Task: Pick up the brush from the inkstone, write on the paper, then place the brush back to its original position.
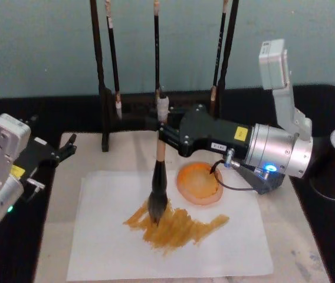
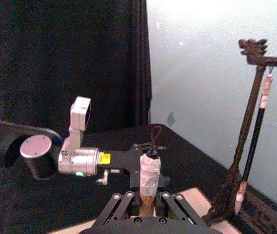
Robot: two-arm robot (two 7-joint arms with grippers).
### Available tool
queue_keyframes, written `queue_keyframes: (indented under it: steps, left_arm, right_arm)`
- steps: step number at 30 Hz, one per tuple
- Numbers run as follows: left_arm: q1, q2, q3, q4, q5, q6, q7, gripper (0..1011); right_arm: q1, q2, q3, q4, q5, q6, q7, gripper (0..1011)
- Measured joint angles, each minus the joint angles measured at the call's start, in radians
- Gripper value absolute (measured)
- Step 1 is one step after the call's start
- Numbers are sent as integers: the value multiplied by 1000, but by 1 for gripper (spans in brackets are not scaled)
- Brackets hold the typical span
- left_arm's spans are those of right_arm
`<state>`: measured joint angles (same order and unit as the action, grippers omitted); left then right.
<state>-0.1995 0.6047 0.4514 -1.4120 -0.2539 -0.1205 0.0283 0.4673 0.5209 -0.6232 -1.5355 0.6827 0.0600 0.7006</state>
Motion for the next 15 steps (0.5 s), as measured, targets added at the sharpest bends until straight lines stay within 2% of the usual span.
queue_keyframes:
  steps: [15]
  left_arm:
    - [0,0,0,0,0,0,0,1010]
  right_arm:
    - [0,6,-29,15,-35,5,10,161]
